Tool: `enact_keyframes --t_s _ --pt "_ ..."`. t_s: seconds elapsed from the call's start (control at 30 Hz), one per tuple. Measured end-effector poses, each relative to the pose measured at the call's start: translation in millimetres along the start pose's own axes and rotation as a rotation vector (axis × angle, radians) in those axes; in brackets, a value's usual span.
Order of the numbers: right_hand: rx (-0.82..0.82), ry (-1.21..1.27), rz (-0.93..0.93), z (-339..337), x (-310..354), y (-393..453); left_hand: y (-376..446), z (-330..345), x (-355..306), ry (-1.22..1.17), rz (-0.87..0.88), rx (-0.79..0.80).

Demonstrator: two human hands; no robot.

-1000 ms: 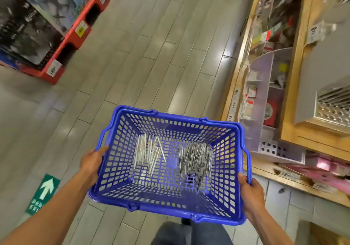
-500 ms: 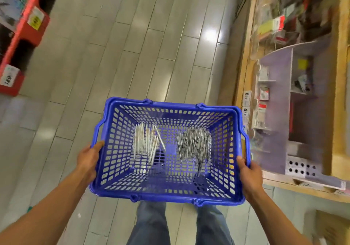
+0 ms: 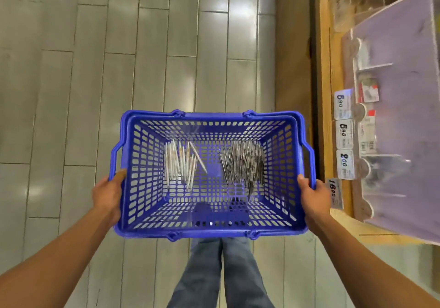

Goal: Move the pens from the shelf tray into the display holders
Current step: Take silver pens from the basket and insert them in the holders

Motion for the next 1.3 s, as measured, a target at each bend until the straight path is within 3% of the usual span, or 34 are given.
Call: enact_keyframes --t_s 0.37,1.03,1.2,1.3 --pt "-0.087 -0.061 -0.027 72.0 -44.9 79.3 89.7 65.7 34.0 -0.052 0.029 -0.035" --pt "-0.135 -0.165 -0.117 76.9 -87.8 110.4 124.8 93.2 81.4 -0.022 0.060 -0.090" --pt "-0.204 -0.243 -0.077 78.1 -87.7 99.5 125.8 93.9 84.0 0.046 0.131 -0.128" --pt "-0.321 -0.314 -0.242 81.9 -62.7 86.9 125.2 97.3 72.7 0.127 0.269 -0.173"
Point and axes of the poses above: each hand's wrist, its own y-axis towards the middle knuckle, its own z-axis out of the palm, x = y × z, the point moved 6 cm from there along y, towards the middle knuckle, and after that the axes turned 4 degrees about -x, right-handed, at the moved point
